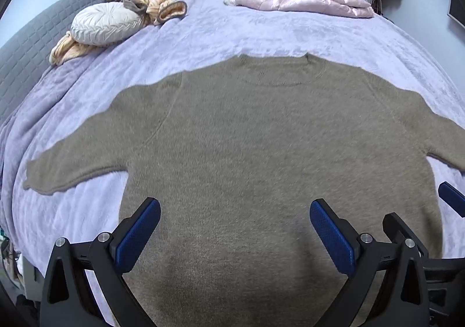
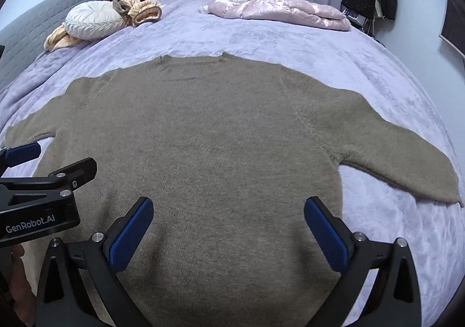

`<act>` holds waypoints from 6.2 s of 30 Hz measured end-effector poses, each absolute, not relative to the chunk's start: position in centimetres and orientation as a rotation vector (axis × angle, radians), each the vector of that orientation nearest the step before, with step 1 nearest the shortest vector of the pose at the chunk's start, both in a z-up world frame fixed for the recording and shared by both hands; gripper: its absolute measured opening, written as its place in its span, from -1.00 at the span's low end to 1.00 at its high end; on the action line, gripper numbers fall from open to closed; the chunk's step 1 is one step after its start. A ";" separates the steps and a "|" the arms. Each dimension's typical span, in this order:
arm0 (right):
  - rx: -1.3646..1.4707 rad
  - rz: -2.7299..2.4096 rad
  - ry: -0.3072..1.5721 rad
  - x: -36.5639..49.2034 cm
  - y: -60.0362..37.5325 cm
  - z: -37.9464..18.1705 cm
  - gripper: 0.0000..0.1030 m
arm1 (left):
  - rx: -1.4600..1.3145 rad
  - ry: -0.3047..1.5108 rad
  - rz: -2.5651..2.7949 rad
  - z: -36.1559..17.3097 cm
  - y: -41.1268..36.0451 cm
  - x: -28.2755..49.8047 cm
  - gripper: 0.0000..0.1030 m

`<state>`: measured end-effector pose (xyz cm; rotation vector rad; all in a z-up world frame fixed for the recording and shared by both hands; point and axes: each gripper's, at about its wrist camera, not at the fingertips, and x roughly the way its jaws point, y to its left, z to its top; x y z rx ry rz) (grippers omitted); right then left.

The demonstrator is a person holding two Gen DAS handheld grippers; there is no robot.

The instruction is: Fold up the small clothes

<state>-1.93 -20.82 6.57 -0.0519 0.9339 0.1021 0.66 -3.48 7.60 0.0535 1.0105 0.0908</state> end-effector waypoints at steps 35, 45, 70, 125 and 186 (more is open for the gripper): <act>0.289 -0.242 0.911 1.4 -44.4 7.6 1.00 | 0.233 1.019 -0.079 9.2 -21.2 8.8 1.00; 0.506 -0.425 0.865 -2.6 -58.1 6.4 1.00 | 0.264 1.082 -0.139 6.2 -27.0 10.2 1.00; 0.543 -0.369 0.686 -1.3 -64.5 5.6 -0.89 | 0.213 1.181 -0.043 1.5 -29.6 16.3 1.00; 0.078 -0.030 0.645 7.0 -27.1 20.4 -0.89 | -0.137 1.204 0.016 2.1 -0.7 9.3 1.00; -0.027 0.208 0.903 11.6 -1.5 9.5 -0.89 | -0.302 1.163 0.168 2.8 14.2 4.8 1.00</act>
